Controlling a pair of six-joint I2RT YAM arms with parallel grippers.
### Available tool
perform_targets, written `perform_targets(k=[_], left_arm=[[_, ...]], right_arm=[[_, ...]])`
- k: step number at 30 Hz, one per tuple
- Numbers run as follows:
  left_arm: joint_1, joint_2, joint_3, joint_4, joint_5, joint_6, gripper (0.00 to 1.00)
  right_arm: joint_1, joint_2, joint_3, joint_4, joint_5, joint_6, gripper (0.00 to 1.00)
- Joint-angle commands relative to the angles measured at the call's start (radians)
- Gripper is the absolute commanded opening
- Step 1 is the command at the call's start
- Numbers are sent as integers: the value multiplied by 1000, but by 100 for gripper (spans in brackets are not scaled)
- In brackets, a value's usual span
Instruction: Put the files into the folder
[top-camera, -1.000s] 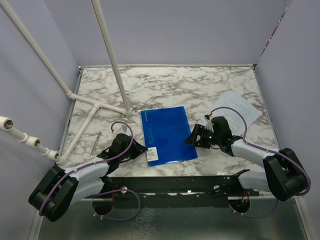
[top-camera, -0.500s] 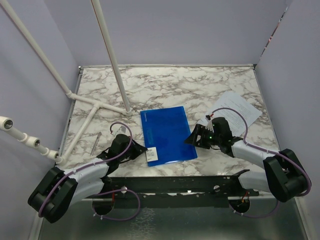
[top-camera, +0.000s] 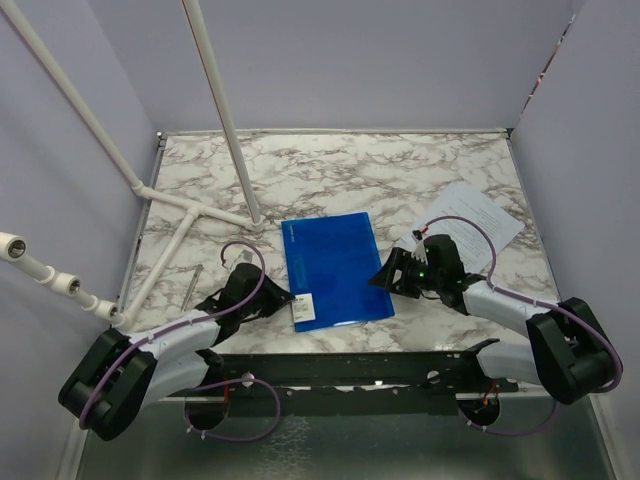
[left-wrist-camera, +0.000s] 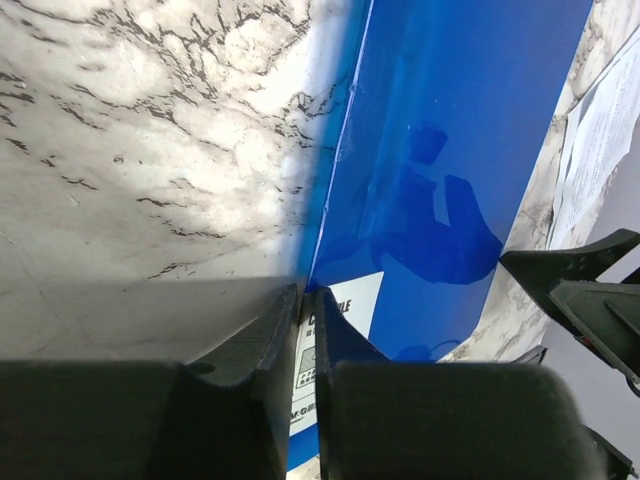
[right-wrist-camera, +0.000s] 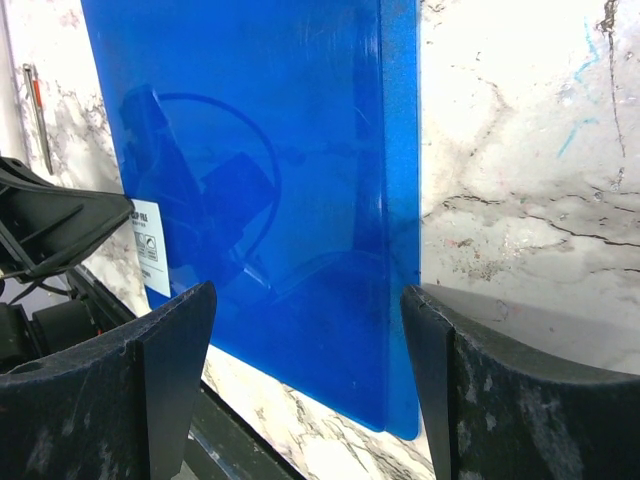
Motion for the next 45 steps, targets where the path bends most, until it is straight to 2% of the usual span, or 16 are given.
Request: perform_targets(k=[1, 8, 11, 14, 17, 23, 29, 34, 40, 45], left_arm=[[13, 58, -23, -243, -127, 30, 17], [13, 79, 18, -281, -135, 44, 44], [13, 78, 45, -317, -158, 61, 45], [13, 79, 46, -320, -159, 62, 42], [13, 83, 46, -320, -153, 63, 33], [13, 90, 49, -319, -156, 65, 30], [12, 94, 51, -318, -157, 71, 13], [10, 96, 53, -318, -156, 74, 5], [7, 96, 53, -316, -158, 79, 4], [6, 107, 55, -315, -159, 84, 4]], right_arm=[[3, 29, -50, -108, 90, -20, 80], [3, 35, -52, -103, 89, -20, 80], [2, 38, -51, -102, 86, -20, 80], [3, 39, -52, -97, 86, -18, 80], [3, 39, -52, -94, 83, -14, 80], [3, 42, -56, -87, 81, -10, 80], [3, 45, -60, -78, 83, -2, 80], [3, 59, -57, -65, 75, 1, 80], [3, 68, -57, -37, 42, 2, 79], [3, 93, -58, 24, -27, 23, 68]])
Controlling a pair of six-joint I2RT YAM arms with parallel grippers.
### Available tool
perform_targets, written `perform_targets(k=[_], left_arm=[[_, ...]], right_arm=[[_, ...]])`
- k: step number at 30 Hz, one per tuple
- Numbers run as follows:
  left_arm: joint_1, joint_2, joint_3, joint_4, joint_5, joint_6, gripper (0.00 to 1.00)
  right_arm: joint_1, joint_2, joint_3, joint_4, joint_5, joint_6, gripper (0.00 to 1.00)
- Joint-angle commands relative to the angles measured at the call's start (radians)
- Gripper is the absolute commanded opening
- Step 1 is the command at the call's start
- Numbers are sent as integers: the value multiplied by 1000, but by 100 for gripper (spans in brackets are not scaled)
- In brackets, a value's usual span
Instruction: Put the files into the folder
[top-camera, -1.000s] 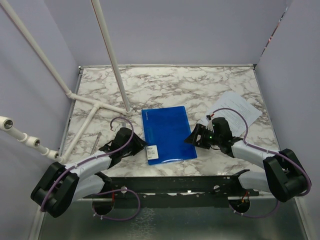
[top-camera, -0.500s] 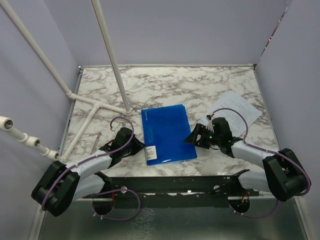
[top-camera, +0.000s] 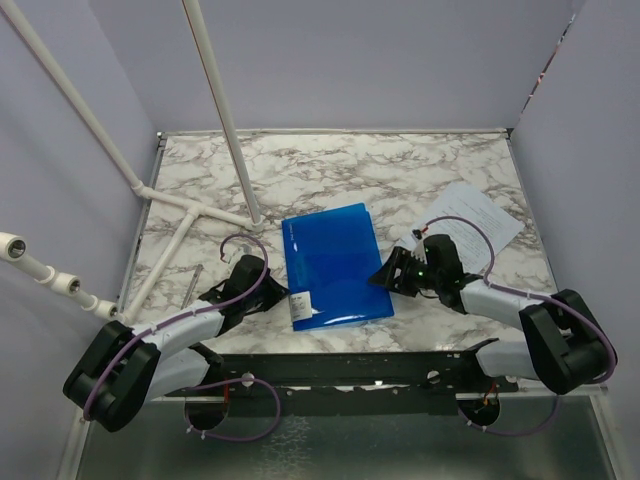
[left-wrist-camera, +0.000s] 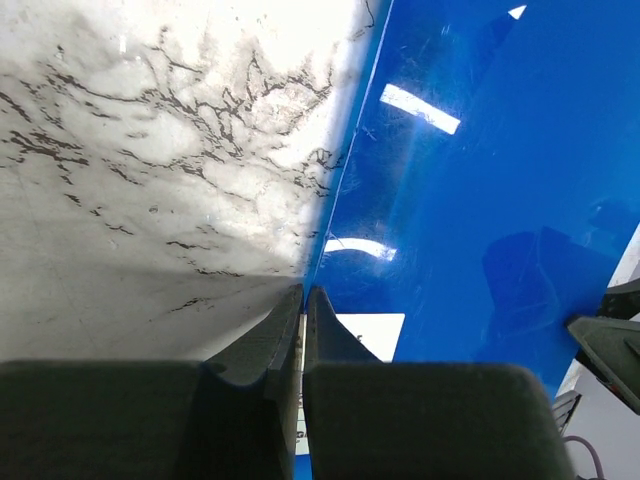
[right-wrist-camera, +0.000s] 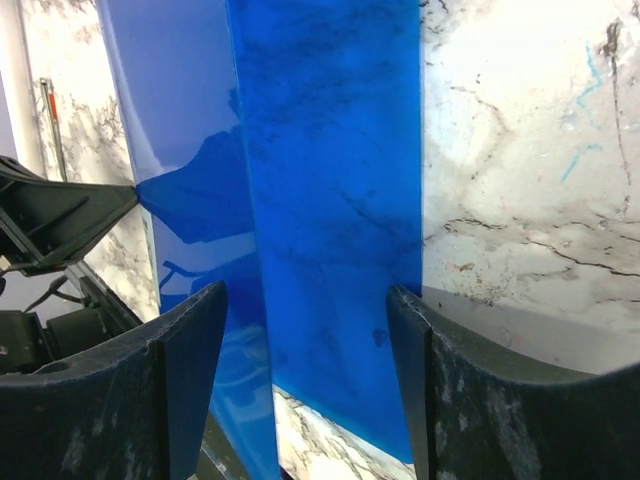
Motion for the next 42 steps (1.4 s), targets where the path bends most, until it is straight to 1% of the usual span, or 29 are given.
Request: perform_targets(k=[1, 3, 6, 8, 10, 15, 17, 19, 20, 25, 29, 33, 35, 37, 38, 39, 41, 42], left_arm=[[0, 49, -40, -199, -73, 55, 4], [-2, 48, -41, -196, -74, 56, 4], [-2, 46, -41, -196, -74, 56, 4], [-2, 47, -41, -194, -74, 56, 4], [-2, 45, -41, -195, -73, 57, 4], [-3, 42, -44, -193, -73, 59, 4], [-3, 40, -46, -194, -72, 59, 4], [-3, 38, -47, -192, -71, 60, 4], [-3, 36, -47, -190, -70, 60, 4], [-3, 26, -52, -188, -68, 61, 4], [-2, -2, -34, -208, -72, 77, 16], [-2, -60, 43, -309, -102, 117, 34], [-2, -90, 94, -349, -103, 156, 37], [1, -108, 151, -393, -107, 193, 42], [1, -113, 184, -415, -109, 214, 47], [1, -116, 217, -433, -107, 232, 54], [3, -117, 284, -470, -103, 269, 64], [3, -117, 315, -481, -93, 288, 69]], right_arm=[[4, 55, -49, -41, -25, 4, 64], [5, 60, -52, -14, -54, 14, 58], [7, 55, -68, 47, -109, 38, 51], [7, 45, -77, 83, -134, 53, 44], [10, 30, -88, 117, -161, 65, 40], [10, -10, -122, 244, -250, 116, 26], [12, -27, -135, 285, -273, 137, 18], [11, -43, -143, 312, -289, 153, 5], [11, -53, -143, 318, -293, 158, 1], [10, -107, -139, 301, -302, 160, 0], [12, -168, -104, 202, -279, 114, 0], [11, -217, -35, 41, -244, 38, 0], [11, -236, -2, -34, -229, 2, 0], [11, -248, 29, -92, -232, -35, 0], [12, -253, 46, -118, -233, -51, 0], [12, -260, 63, -147, -235, -67, 0], [19, -276, 96, -203, -225, -100, 0], [25, -287, 115, -252, -212, -119, 0]])
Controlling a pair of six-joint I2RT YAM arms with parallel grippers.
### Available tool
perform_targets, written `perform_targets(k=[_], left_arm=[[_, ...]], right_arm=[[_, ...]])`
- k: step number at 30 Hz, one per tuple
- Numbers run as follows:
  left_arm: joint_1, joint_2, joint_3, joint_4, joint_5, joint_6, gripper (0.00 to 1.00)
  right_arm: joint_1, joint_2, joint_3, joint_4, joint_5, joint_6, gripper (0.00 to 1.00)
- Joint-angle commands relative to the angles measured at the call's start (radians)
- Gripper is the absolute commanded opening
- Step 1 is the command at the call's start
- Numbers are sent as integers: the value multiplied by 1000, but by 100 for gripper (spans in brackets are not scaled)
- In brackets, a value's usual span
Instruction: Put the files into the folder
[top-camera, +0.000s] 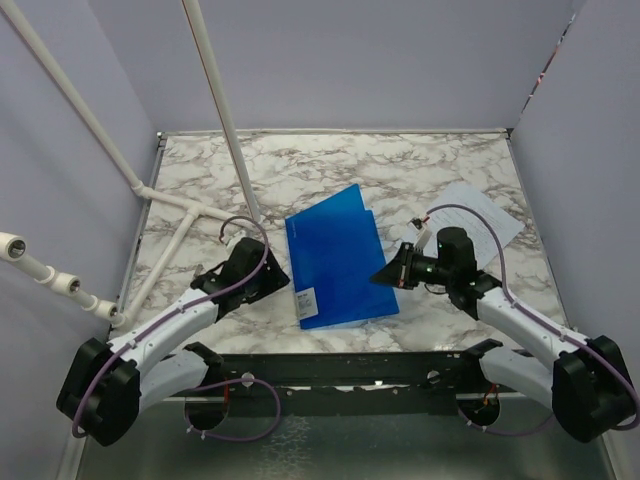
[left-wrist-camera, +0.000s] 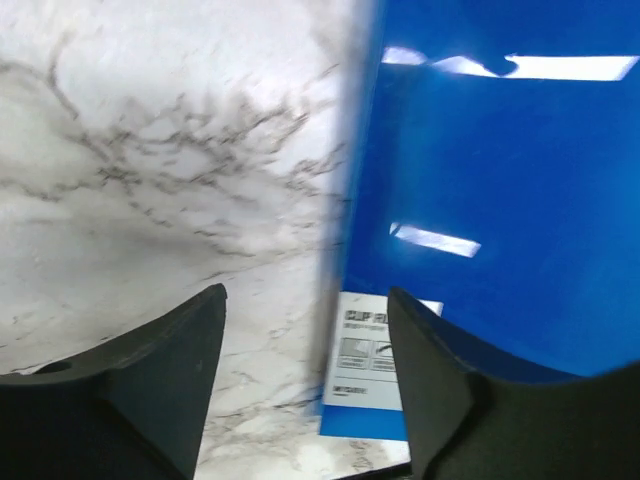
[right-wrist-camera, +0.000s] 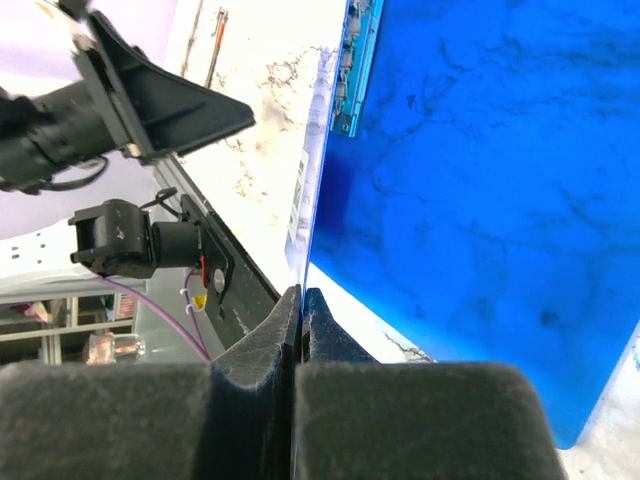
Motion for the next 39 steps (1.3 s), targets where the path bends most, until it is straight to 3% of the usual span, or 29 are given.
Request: perform_targets(k=[1, 6, 12, 19, 31, 39], left_arm=[[4, -17, 160, -130, -7, 137, 73], [6, 38, 350, -178, 93, 249, 81], [20, 126, 576, -245, 243, 372, 99], [39, 206, 726, -289, 376, 400, 99], [39, 293, 832, -467, 327, 480, 99], [40, 296, 869, -532, 252, 470, 99]], right_arm=[[23, -47, 94, -219, 52, -131, 0], [69, -70, 201, -355, 114, -169, 0], [160, -52, 317, -464, 219, -188, 0], [318, 26, 459, -564, 389, -194, 0], [617, 249, 756, -785, 824, -165, 0], [755, 378, 906, -871, 1008, -150, 0]])
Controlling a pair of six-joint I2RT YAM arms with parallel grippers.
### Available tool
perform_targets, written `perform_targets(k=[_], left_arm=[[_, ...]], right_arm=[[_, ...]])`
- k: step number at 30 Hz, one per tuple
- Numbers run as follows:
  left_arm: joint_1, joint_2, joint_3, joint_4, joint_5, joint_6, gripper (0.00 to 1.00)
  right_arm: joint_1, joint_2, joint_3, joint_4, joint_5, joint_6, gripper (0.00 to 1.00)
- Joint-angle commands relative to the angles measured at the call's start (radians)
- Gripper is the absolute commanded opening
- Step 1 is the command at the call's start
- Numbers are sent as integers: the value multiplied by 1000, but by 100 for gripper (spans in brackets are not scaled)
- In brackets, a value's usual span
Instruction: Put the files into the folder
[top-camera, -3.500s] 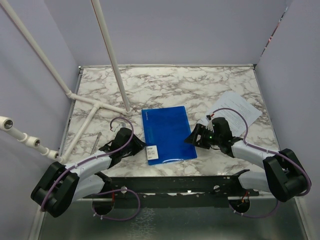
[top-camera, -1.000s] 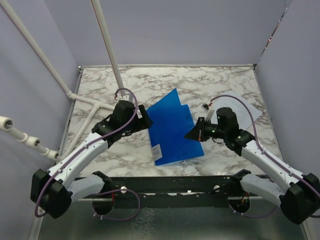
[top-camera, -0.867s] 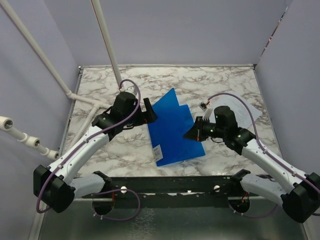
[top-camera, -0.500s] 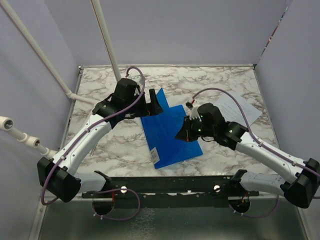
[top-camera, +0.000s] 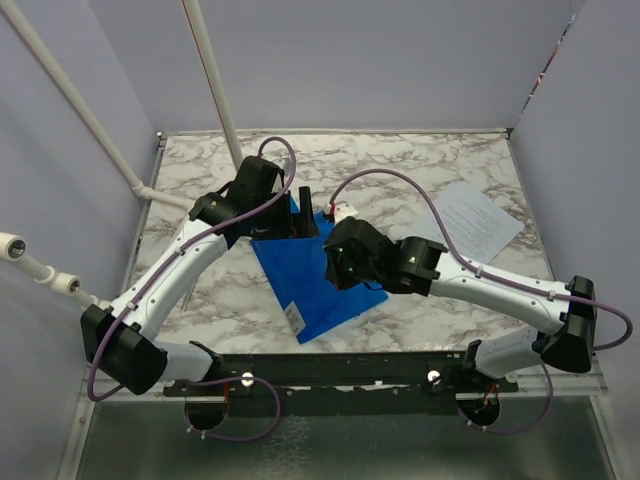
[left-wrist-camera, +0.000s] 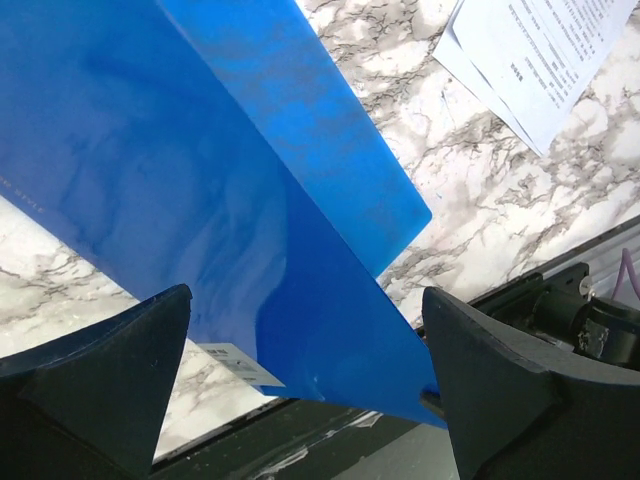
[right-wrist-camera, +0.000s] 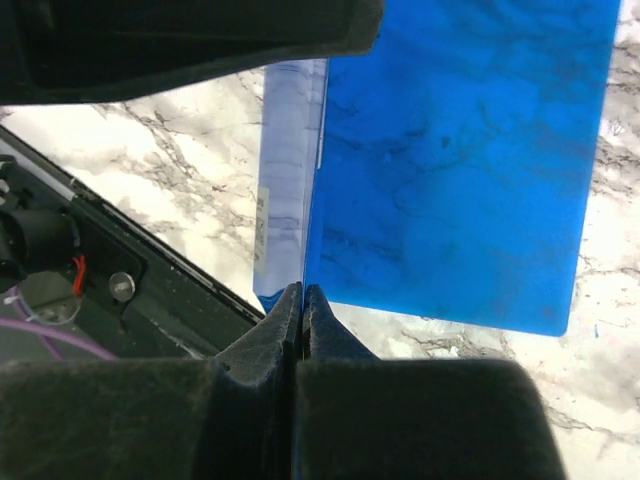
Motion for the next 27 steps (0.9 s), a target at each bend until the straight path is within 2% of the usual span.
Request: perform_targets(k=[1, 9, 14, 27], left_arm=[[4, -5, 36, -60, -52, 7, 99], [4, -9, 29, -108, -83, 4, 96], [4, -10, 27, -149, -97, 16, 85], [4, -17, 41, -207, -117, 28, 23]], right_arm=[[76, 58, 75, -91, 179, 19, 0], [187, 156, 189, -178, 356, 56, 0], [251, 200, 254, -219, 449, 70, 0], [366, 290, 372, -275, 543, 91, 0]])
